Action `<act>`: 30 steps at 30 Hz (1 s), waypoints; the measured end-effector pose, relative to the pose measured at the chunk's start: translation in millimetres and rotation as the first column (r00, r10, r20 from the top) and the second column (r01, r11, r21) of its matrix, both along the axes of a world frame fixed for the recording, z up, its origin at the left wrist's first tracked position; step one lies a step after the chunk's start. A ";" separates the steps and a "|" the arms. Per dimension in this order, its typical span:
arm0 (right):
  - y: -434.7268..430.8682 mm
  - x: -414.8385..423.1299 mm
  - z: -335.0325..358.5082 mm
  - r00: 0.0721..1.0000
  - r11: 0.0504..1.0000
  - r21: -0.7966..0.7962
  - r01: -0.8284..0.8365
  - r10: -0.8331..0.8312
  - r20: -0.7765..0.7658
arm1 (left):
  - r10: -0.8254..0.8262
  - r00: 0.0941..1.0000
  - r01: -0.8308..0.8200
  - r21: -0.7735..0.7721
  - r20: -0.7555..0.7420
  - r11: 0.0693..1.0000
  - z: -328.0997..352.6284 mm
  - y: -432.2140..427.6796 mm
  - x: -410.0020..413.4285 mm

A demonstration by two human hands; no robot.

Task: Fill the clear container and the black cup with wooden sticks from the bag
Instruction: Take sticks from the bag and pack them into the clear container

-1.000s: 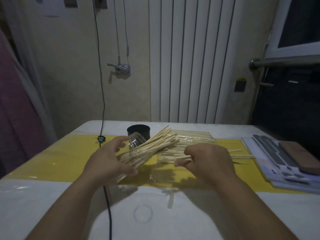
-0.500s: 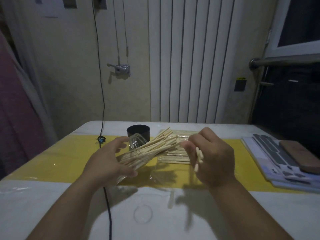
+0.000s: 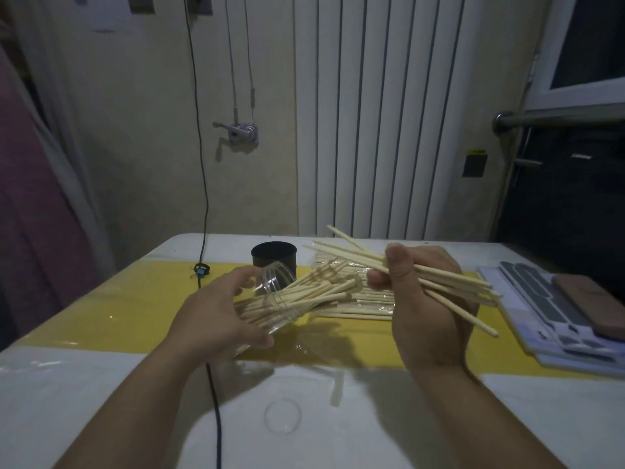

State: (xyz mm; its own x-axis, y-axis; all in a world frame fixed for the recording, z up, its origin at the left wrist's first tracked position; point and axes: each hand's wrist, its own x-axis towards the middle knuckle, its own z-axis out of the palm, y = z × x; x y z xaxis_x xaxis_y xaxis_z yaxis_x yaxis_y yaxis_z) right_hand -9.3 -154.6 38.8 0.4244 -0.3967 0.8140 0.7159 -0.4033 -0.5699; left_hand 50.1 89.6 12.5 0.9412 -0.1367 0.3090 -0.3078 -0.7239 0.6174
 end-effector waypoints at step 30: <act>8.4 14.4 -10.9 0.740 0.911 0.033 -0.410 0.354 -0.571 | 0.010 1.000 -0.012 0.097 0.024 0.995 0.7 -0.9 -2.3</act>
